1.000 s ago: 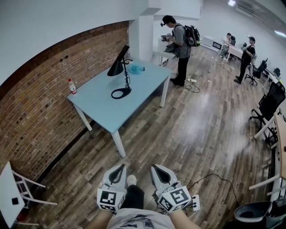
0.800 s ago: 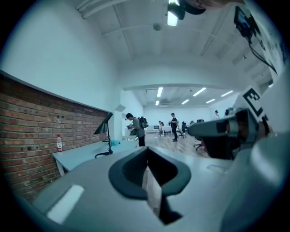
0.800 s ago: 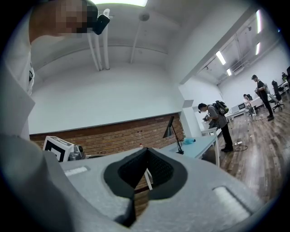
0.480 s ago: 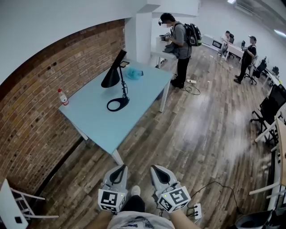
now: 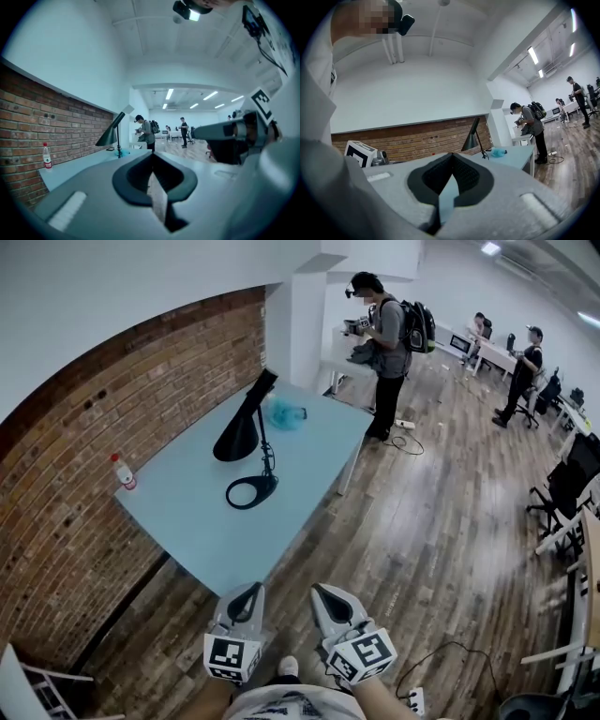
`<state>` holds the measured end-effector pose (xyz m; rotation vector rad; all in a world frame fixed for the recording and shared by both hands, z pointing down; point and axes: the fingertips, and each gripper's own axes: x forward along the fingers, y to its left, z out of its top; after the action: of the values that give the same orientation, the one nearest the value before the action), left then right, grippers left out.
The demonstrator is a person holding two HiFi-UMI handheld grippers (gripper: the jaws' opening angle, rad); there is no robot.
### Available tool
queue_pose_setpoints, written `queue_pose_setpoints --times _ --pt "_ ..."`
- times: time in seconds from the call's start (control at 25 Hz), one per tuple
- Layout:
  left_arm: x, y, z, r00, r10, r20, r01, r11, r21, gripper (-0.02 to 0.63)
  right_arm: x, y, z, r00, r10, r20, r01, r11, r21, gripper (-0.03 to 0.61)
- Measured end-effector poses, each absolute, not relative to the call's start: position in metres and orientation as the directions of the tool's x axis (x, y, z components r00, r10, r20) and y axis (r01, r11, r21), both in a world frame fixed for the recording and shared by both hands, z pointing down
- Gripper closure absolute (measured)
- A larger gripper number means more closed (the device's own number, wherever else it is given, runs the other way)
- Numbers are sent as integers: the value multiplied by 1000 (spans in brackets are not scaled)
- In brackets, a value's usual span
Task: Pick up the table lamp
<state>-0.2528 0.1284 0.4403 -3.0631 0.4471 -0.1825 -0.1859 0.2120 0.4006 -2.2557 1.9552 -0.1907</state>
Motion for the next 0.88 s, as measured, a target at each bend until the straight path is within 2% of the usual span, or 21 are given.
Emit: queue_pose_setpoints --times 0.56,0.88 --pt "-207 45 444 925 -365 104 -363 -931 -31 621 -130 118 396 48 -999 -7 -977 -45 -210 580" --pt "-140 -5 458 871 -475 127 -476 -879 -19 621 -49 56 410 -70 -998 -1 -972 69 -226 580"
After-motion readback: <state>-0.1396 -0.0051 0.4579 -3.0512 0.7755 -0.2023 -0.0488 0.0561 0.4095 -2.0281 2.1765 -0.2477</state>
